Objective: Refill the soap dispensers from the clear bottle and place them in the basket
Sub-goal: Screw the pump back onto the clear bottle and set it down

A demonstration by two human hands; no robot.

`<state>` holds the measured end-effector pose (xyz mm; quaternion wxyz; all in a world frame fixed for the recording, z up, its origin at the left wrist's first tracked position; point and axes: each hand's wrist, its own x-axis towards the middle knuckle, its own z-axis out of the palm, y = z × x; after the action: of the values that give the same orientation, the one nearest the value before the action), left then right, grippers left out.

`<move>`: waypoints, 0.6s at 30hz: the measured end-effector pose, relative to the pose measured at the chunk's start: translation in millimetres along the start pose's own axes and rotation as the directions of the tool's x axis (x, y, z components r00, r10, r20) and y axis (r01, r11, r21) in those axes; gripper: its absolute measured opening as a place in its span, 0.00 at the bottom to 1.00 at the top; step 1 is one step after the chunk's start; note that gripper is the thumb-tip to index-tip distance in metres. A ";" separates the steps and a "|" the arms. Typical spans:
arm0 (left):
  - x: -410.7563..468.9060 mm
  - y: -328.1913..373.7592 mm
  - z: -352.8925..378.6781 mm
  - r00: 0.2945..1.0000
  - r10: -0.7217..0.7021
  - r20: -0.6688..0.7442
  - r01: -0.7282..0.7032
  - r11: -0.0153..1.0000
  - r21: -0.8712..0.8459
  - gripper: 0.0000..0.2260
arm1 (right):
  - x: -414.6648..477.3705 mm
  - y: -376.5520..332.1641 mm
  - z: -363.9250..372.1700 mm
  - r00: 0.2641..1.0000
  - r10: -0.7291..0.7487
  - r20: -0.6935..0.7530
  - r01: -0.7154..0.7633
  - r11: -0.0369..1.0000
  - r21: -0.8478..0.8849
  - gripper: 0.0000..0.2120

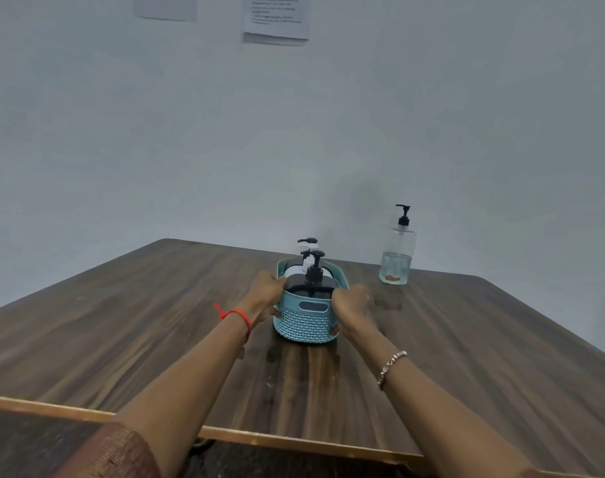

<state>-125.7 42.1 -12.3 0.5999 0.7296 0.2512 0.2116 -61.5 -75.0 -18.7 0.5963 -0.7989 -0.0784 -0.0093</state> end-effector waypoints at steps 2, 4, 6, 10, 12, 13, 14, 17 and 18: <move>0.1 -7.2 -5.8 1.000 -0.006 0.006 0.006 1.000 -0.010 0.15 | -1.9 2.5 6.6 1.000 -0.004 0.014 0.004 1.000 0.010 0.12; -0.1 -11.4 -8.9 1.000 -0.005 0.010 0.005 1.000 -0.027 0.14 | -4.9 2.5 10.0 1.000 -0.005 0.020 0.005 1.000 0.005 0.12; 1.5 -13.2 -9.7 1.000 -0.005 0.017 0.005 0.999 -0.033 0.14 | -4.8 3.7 10.9 1.000 -0.010 0.018 0.010 1.000 0.011 0.12; 4.1 -13.6 -10.5 0.999 -0.016 0.027 0.017 0.999 -0.027 0.13 | -2.6 6.1 7.2 0.999 -0.009 0.049 0.011 0.999 -0.030 0.12; 2.9 -14.4 -13.2 0.999 -0.025 0.034 0.026 0.999 -0.028 0.14 | -3.5 6.1 2.7 0.992 -0.021 0.123 0.026 0.999 -0.047 0.08; 2.1 -14.7 -14.5 0.999 -0.032 0.043 0.033 0.999 -0.023 0.15 | -4.0 5.9 0.3 0.987 -0.028 0.158 0.038 0.997 -0.062 0.06; 0.0 -14.3 -15.1 0.998 -0.040 0.052 0.041 0.999 -0.017 0.15 | -5.7 5.0 -3.1 0.982 -0.031 0.188 0.048 0.995 -0.085 0.05; -5.7 -13.2 -14.7 0.997 -0.025 0.067 0.023 0.999 0.024 0.17 | -7.8 8.2 -11.8 0.969 -0.055 0.241 0.090 0.986 -0.139 0.09; -7.6 -12.3 -14.0 0.998 -0.001 0.056 -0.003 0.998 0.065 0.18 | -7.5 10.2 -14.3 0.970 -0.066 0.233 0.104 0.982 -0.155 0.12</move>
<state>-141.6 50.0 -21.8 0.5823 0.7545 0.2407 0.1833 -66.4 -92.3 -25.1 0.5138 -0.8375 -0.1791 0.0500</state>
